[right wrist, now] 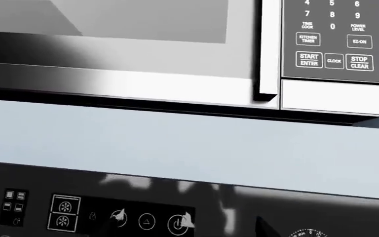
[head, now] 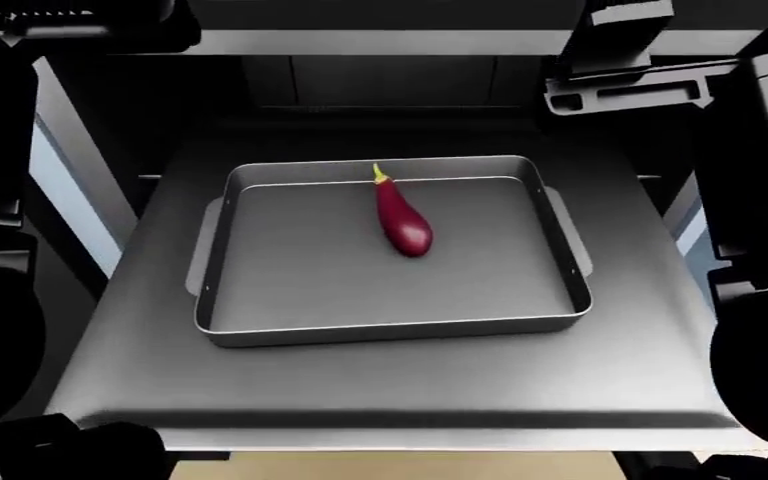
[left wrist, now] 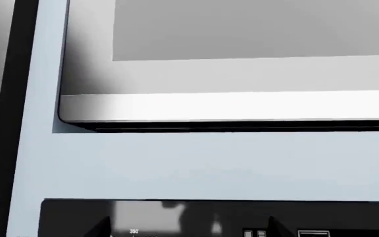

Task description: Pick the eggplant from the top rack in the oven and place it on the plate on the counter.

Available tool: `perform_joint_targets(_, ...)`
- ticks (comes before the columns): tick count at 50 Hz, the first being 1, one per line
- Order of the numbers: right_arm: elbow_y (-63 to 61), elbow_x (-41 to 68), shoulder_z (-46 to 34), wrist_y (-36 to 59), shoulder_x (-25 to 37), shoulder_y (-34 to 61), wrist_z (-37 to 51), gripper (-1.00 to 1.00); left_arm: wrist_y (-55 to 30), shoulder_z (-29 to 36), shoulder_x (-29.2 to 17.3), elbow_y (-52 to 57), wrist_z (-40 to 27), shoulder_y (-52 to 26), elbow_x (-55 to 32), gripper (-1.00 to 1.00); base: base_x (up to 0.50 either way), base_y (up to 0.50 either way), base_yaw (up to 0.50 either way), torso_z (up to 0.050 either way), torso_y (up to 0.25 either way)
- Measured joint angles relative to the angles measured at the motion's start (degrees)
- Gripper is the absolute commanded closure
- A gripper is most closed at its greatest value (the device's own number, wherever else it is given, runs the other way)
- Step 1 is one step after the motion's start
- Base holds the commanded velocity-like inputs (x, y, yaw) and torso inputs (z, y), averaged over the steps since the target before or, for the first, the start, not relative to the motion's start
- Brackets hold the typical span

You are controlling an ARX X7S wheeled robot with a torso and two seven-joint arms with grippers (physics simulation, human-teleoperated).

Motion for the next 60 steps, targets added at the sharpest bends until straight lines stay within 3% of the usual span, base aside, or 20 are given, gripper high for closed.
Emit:
perform_joint_targets(19, 11.8, 5.4, -4.6, 4.4, -1.2, 1.7, -3.3, -1.00, -1.9, -3.3, 0.0, 0.7, -4.5, -0.9, -7.3, -1.00, 0.00, 0.00, 0.00, 0.000, 0.000)
perform_joint_targets(39, 29.4, 4.2, -12.3, -6.1, -3.0, -5.9, -9.2, -1.00, -3.0, -6.4, -1.1, 0.2, -12.4, -2.2, -18.7, -1.00, 0.00, 0.00, 0.00, 0.000, 0.000)
perform_joint_targets(60, 45.3, 2.2, -17.5, -12.8, -4.0, -5.9, -12.8, -1.00, -2.2, -9.1, -3.2, -1.0, -21.7, -2.4, -31.4, -1.00, 0.00, 0.00, 0.00, 0.000, 0.000)
